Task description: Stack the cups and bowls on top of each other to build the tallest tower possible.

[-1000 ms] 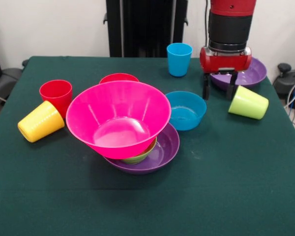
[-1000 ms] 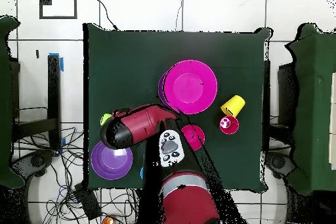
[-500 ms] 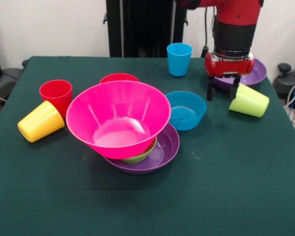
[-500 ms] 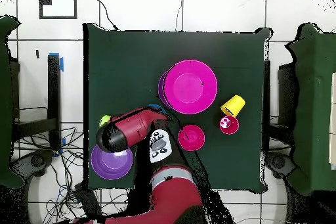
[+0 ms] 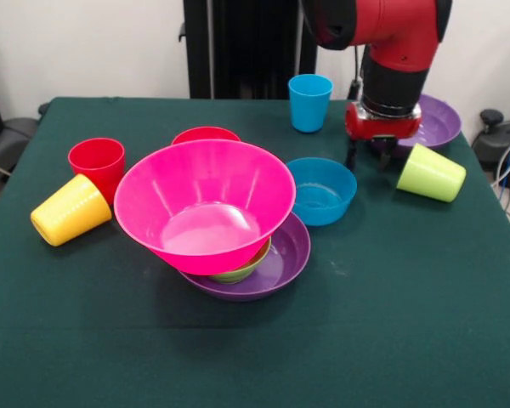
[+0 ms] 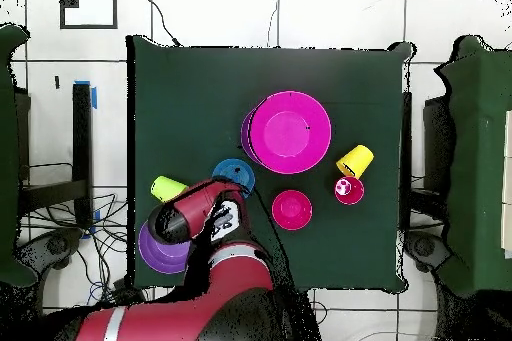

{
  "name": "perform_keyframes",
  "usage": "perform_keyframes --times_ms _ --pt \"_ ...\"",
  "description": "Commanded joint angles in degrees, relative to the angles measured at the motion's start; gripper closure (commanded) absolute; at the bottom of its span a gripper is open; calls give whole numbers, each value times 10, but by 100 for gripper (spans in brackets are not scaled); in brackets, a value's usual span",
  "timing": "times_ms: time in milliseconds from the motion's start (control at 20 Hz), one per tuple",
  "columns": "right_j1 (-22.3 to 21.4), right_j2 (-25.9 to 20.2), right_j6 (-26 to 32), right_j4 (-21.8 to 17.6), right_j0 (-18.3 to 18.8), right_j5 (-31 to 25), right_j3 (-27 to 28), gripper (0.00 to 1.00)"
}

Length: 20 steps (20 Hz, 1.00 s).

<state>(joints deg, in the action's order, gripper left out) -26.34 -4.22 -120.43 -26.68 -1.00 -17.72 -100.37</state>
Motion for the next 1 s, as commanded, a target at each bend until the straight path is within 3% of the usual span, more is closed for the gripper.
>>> perform_keyframes --times_ms 50,400,1000 --pt "-2 42 -49 12 -21 -87 30 0" --pt "-57 53 -32 17 -19 -103 7 0" --pt "-74 30 -40 30 3 -57 8 0"
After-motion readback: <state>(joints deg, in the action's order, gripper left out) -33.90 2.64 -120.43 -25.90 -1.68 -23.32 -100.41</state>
